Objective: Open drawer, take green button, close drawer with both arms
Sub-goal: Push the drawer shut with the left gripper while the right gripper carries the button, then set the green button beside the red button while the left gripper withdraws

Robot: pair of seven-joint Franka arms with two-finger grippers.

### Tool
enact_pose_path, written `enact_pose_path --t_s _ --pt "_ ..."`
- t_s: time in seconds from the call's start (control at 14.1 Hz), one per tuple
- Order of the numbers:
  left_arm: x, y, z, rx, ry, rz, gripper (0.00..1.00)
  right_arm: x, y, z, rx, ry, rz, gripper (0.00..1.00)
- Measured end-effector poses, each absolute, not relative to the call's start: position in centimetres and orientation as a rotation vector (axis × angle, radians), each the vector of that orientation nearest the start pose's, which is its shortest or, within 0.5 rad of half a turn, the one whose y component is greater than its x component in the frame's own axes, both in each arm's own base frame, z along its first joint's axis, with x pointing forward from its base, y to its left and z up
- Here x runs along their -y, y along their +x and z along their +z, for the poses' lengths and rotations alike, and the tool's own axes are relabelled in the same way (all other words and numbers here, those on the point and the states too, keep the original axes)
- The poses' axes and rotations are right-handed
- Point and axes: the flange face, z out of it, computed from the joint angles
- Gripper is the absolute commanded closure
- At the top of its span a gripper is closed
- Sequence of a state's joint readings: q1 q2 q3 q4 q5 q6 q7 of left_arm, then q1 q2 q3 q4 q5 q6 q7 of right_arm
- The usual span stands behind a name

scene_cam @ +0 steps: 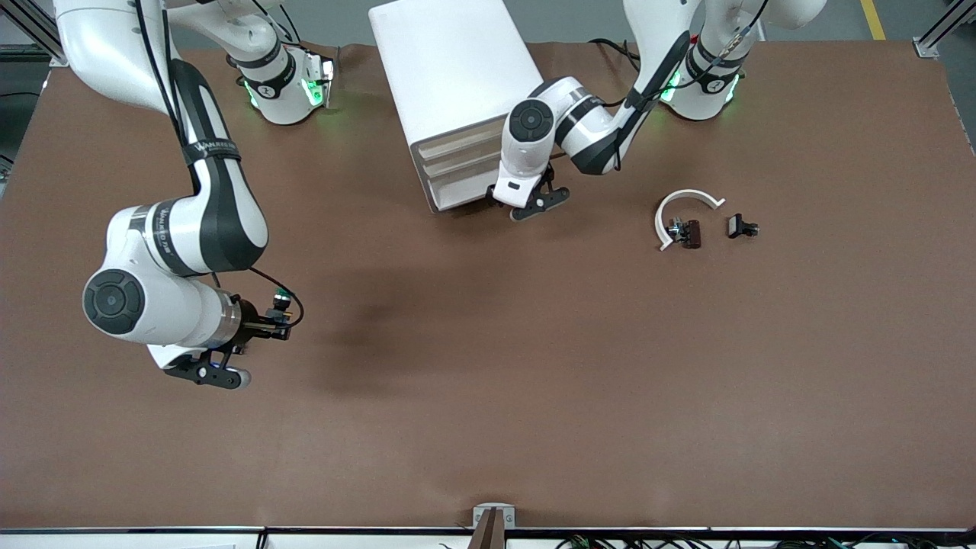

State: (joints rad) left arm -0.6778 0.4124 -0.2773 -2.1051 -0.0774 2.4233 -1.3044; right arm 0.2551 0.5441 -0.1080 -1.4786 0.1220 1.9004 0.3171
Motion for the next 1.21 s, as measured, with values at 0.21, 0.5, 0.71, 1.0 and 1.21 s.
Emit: enact_pose_path --t_s 0.21,0.5,0.71,1.0,1.21 --pt "47.3 32.4 22.2 0.719 -3.046 0.348 0.00 -9.7 67.0 31.8 -0.274 -3.099 0.138 1.00" --pt "48.6 33.2 22.3 0.908 -3.029 0.491 0.00 -6.9 66.2 29.4 -0.226 -3.100 0.079 1.00" --pt "49.0 36.3 23.5 1.023 -3.043 0.500 0.00 -5.6 65.3 27.1 -0.175 -3.105 0.011 1.00" --pt "43.3 46.7 27.8 1.127 -3.021 0.372 0.00 -4.5 64.7 25.2 -0.157 -3.110 -0.018 1.00" --pt "35.1 55.8 34.6 1.168 -2.965 0.163 0.00 -4.6 64.9 24.1 -0.151 -3.111 -0.048 1.00"
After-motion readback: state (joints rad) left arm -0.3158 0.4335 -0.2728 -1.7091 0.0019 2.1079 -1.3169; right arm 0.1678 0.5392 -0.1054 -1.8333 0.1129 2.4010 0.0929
